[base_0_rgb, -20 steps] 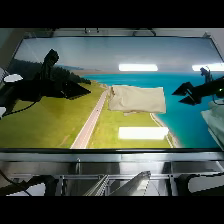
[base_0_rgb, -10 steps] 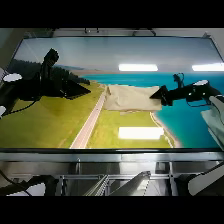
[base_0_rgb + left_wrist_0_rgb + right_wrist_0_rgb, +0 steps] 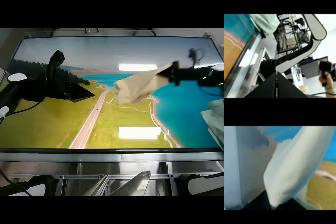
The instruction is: Fold the shirts.
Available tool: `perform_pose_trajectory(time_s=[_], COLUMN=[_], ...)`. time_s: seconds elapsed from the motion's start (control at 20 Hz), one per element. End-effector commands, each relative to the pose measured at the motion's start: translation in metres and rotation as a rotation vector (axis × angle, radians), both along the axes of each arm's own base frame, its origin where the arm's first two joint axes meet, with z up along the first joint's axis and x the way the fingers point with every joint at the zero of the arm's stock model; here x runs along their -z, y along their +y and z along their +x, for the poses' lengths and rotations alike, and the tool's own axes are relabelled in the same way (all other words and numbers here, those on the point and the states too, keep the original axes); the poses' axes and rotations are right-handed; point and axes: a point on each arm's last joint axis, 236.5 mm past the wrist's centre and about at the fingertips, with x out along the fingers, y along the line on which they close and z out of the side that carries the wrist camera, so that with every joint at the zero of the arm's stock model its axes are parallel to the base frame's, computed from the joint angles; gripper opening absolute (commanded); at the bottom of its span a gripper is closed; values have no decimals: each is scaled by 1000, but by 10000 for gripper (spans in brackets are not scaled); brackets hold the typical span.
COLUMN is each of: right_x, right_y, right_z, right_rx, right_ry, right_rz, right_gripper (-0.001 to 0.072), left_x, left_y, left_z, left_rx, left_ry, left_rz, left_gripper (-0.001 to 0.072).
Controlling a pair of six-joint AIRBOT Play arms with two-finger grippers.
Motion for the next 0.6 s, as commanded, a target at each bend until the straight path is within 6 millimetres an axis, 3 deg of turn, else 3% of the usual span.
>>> perform_pose_trajectory(time_s=[0.0,0.05,0.15,0.25,0.35,0.45,0.55], right_x=[-123,-143,-144,-112,-75,-47,-16], right_y=[-107,-147,-215,-282,-345,-383,-398], right_z=[20,12,-22,-86,-174,-253,-313], right_rx=[367,479,660,830,961,1027,1040], right_ry=[-164,-158,-60,159,426,676,888], right_rz=[-3,-19,-92,-269,-517,-682,-753], right_gripper=[14,14,14,13,13,13,13], left_x=[0,0,-1,-2,-4,-4,-4], left_y=[-10,-13,-15,-15,-15,-15,-15], left_z=[-9,-11,-16,-21,-26,-26,-26], left_rx=[36,45,66,86,108,107,107], left_ry=[-2,-5,-10,-8,-5,-5,-5], left_rz=[0,0,-4,-9,-17,-16,-16], left_gripper=[19,18,19,19,19,19,19])
